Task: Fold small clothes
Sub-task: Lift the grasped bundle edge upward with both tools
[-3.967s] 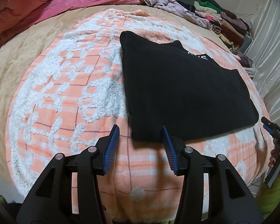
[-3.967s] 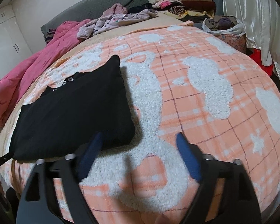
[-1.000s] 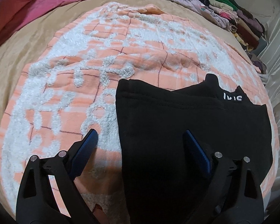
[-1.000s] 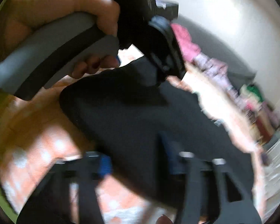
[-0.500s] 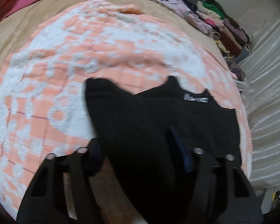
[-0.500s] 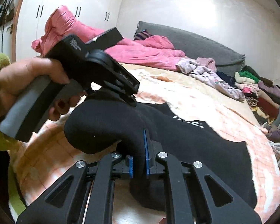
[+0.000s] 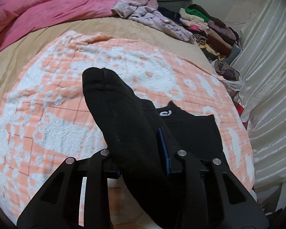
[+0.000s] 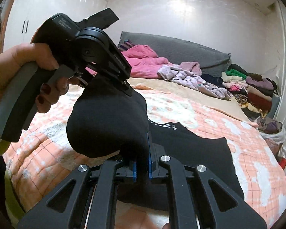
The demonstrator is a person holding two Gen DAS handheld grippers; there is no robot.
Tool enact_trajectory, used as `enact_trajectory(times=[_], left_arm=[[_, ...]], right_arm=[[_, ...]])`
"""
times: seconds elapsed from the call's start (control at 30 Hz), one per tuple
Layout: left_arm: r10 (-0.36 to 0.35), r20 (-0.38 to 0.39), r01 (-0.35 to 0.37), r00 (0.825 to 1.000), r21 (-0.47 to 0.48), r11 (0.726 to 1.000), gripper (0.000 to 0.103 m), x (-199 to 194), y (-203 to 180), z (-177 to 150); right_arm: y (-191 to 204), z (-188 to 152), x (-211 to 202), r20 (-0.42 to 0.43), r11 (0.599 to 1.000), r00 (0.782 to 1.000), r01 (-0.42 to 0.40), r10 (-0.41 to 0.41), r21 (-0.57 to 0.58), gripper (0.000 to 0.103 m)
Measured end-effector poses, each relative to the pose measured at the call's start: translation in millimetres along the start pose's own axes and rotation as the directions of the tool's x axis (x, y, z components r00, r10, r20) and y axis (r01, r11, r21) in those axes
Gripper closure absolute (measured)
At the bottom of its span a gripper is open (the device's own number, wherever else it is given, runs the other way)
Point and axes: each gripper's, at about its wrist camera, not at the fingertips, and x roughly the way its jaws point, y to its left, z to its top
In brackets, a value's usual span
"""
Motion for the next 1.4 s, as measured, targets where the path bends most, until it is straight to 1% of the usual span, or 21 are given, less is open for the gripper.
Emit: enact_trajectory(times=[0.23,0.57,0.8,1.1,1.4], left_arm=[[0.001,0.009,-0.001,1.0,0.031,1.0,0.081,-2.2,-24.1,-3.3],[-0.001,0.011,0.001,1.0,0.053,0.999,0.081,0.2,-44.7,-6.9],[0.002,0.005,-0.002,1.0,0.074,0.997,0.081,7.0,-60.3,-7.8],[0.006,0.003,-0.007,1.0,0.12,0.993,0.081,19.1,-86.4,-7.3],[0.016,-0.015,-0.013,1.0,0.183,0.983,0.081,43.5,-121.4,-11.2]], right_arm=[[-11.5,-8.6,-14.4,0.01,0.999,1.0,0.026,-0.026,0.034,0.096],[-15.5,-15.6,-21.8,0.017,0.997,0.999,0.045,-0.046,0.07,0.097],[-27.5,-23.0,-22.8,0.012,0.994,0.998,0.055,-0.056,0.095,0.097],[-42.3,-31.5,-23.2,-0.004,0.988,0.998,0.062,-0.062,0.139,0.097],[-60.0,-45.9,-20.9,-0.04,0.976,0.997,0.069,-0.062,0.206,0.096]])
